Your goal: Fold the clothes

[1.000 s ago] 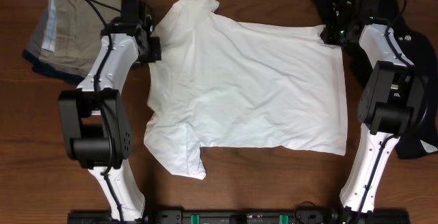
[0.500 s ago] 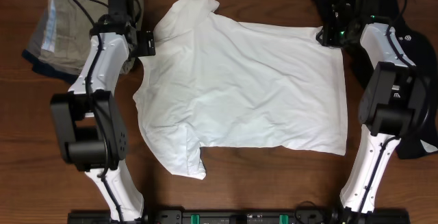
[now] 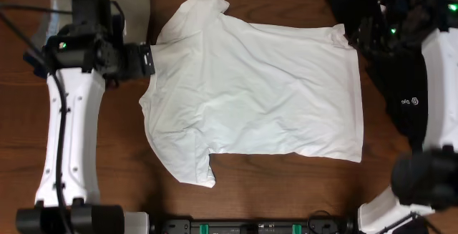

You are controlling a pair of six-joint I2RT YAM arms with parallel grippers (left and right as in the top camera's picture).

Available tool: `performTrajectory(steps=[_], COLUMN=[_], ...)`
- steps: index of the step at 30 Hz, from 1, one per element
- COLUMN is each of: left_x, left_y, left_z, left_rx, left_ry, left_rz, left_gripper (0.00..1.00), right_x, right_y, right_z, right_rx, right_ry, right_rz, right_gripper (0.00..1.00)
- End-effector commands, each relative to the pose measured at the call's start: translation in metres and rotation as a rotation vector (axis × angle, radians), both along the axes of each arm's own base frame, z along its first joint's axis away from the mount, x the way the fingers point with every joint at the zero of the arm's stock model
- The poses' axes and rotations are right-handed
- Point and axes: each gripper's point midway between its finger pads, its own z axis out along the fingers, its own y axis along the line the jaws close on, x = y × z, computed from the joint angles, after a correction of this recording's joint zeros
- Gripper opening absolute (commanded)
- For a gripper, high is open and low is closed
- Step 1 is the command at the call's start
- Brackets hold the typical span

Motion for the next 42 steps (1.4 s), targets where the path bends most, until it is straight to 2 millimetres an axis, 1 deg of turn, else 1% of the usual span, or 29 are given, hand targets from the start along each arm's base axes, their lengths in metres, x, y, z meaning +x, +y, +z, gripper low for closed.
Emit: performTrajectory(steps=[1,2,4,7,10,12,13,17,20,22,25,28,32,37,38,40,42], left_x=[-0.021,-0.029,-0.042,-0.060,-0.078,-0.090,-0.096,-0.120,-0.134,-0.143,-0.158,-0.174,-0.202,-0.227,-0.229,-0.232,-0.228], left_y=[-0.010,-0.016,-0.033,-0.061,-0.081,-0.094,-0.100,-0.125,-0.135,-0.140,-0.146,-0.148,-0.139,-0.132,-0.132,-0.135,-0.143], left_z=[-0.007,-0.012,-0.025,-0.050,-0.076,-0.095,-0.103,-0.137,-0.157,-0.164,-0.174,-0.185,-0.202,-0.214,-0.215,-0.219,-0.224], left_rx=[-0.047,-0.056,-0.093,-0.122,-0.112,-0.123,-0.138,-0.198,-0.199,-0.193,-0.178,-0.161,-0.108,-0.062,-0.057,-0.052,-0.066], left_ry=[0.080,0.113,0.178,0.267,0.341,0.386,0.405,0.470,0.497,0.517,0.552,0.590,0.656,0.713,0.716,0.708,0.674], left_rz=[0.034,0.020,-0.023,-0.102,-0.166,-0.165,-0.173,-0.169,-0.160,-0.151,-0.137,-0.114,-0.053,0.001,-0.001,-0.018,-0.041], left_gripper=[0.98,0.98,0.98,0.98,0.98,0.98,0.98,0.99,0.96,0.95,0.94,0.91,0.89,0.86,0.86,0.81,0.76], right_x=[-0.025,-0.035,-0.053,-0.075,-0.096,-0.110,-0.113,-0.128,-0.135,-0.137,-0.137,-0.135,-0.133,-0.131,-0.131,-0.130,-0.129], right_y=[0.014,0.017,0.026,0.034,0.038,0.038,0.038,0.038,0.039,0.041,0.043,0.043,0.043,0.043,0.043,0.043,0.043], right_z=[0.000,0.000,-0.005,-0.018,-0.037,-0.054,-0.060,-0.093,-0.114,-0.123,-0.131,-0.135,-0.136,-0.137,-0.138,-0.139,-0.139], right_rx=[-0.038,-0.051,-0.063,-0.059,-0.053,-0.048,-0.047,-0.042,-0.035,-0.028,-0.015,-0.014,-0.016,-0.015,-0.015,-0.015,-0.014], right_ry=[0.070,0.093,0.134,0.181,0.219,0.244,0.251,0.283,0.306,0.311,0.305,0.295,0.286,0.275,0.274,0.272,0.266], right_rz=[0.005,0.003,0.006,0.000,-0.014,-0.032,-0.036,-0.051,-0.051,-0.049,-0.046,-0.045,-0.041,-0.041,-0.041,-0.041,-0.041], right_gripper=[0.59,0.59,0.59,0.59,0.58,0.59,0.59,0.59,0.58,0.57,0.56,0.55,0.55,0.54,0.54,0.53,0.53])
